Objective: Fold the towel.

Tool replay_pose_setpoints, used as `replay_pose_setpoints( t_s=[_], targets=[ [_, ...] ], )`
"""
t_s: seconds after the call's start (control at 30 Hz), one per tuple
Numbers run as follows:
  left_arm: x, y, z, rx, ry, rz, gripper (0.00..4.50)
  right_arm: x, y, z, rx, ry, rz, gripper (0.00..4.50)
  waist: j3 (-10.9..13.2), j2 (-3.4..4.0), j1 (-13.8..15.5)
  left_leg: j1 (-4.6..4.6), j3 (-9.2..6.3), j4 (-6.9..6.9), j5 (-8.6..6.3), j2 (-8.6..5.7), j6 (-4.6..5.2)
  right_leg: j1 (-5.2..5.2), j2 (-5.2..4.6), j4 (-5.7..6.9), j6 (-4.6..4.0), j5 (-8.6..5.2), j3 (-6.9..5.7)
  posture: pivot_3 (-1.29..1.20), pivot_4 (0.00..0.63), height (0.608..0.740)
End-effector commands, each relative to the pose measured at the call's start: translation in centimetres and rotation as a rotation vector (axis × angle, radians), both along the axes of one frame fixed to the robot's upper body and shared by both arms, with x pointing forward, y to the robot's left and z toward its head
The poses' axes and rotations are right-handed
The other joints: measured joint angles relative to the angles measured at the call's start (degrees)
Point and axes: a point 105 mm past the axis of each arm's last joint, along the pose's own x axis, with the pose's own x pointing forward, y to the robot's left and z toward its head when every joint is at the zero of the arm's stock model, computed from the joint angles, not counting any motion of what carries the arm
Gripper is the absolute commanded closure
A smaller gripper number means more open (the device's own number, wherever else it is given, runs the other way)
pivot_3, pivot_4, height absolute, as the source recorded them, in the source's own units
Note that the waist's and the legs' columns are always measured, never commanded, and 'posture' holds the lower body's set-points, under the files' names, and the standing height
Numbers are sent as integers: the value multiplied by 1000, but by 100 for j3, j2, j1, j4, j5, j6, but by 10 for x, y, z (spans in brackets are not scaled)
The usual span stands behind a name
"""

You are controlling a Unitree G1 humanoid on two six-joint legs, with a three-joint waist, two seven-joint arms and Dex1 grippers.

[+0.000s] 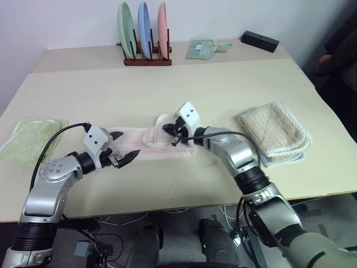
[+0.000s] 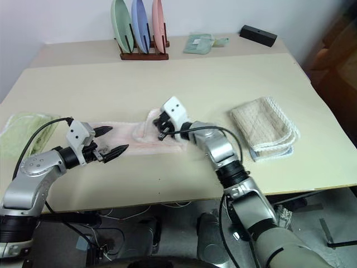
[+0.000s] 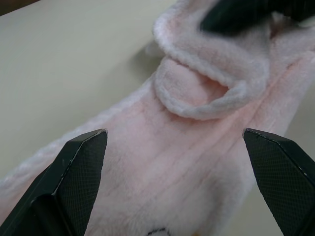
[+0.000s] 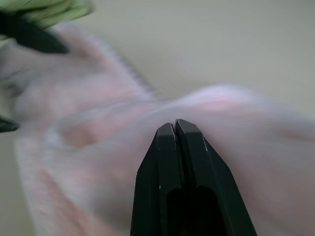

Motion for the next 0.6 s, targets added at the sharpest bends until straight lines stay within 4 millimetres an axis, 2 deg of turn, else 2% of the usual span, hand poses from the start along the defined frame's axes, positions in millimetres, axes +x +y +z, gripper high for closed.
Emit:
replay_pose_setpoints(
  t_s=[0.03, 0.13, 0.2, 0.33, 0.37, 0.4, 0.47, 0.6],
  targets=[
    [-5, 3, 7, -5, -37, 19, 0, -1, 5, -20, -89, -8, 30, 4474, 0, 0, 8, -1, 0, 1, 0, 0, 0, 0, 0, 0, 0, 0, 0, 0, 150, 740],
    [-11, 6, 4, -9, -30, 39, 0, -12, 3, -41, -145, 18, 72, 4474, -3, -5, 0, 2, -1, 1, 1, 0, -1, 2, 0, 2, 0, 0, 0, 0, 150, 740],
    [-14, 8, 3, -14, -26, 57, 0, -15, 0, -41, -155, -3, 83, 4474, -4, -5, 6, 7, -2, -2, 0, 1, -1, 5, 0, 2, -1, 0, -1, 0, 150, 740],
    [-19, 14, 3, -41, -24, 103, 0, -10, -3, -2, -56, -110, 61, 4474, -4, -5, 7, 10, -2, -2, 0, 0, -1, 9, 0, 1, -1, 0, -1, 0, 150, 740],
    [-22, 17, 5, -65, -22, 122, 0, -11, -4, 16, -22, -149, 71, 4474, -4, -5, 5, 10, -2, -2, 0, 0, -1, 9, 0, 2, -1, 0, -1, 0, 150, 740],
    [-25, 20, 6, -93, -19, 146, 0, -12, -7, 35, 7, -193, 80, 4241, -2, -3, 3, 10, -2, -2, 0, 1, -1, 8, 0, 1, -1, 0, -1, 0, 150, 740],
    [-31, 25, 8, -149, 0, 186, 0, -17, -11, 61, 31, -257, 105, 3633, -1, -2, 4, 0, -2, -1, 0, 1, -1, 0, 0, 1, 0, 0, 1, 0, 150, 740],
    [-51, 28, 2, -270, 90, 228, 0, -35, -16, 83, 4, -351, 189, 1603, -2, -4, -5, 2, -4, -2, 0, 2, -1, 1, 0, 1, -1, -1, -1, 0, 150, 740]
  ],
)
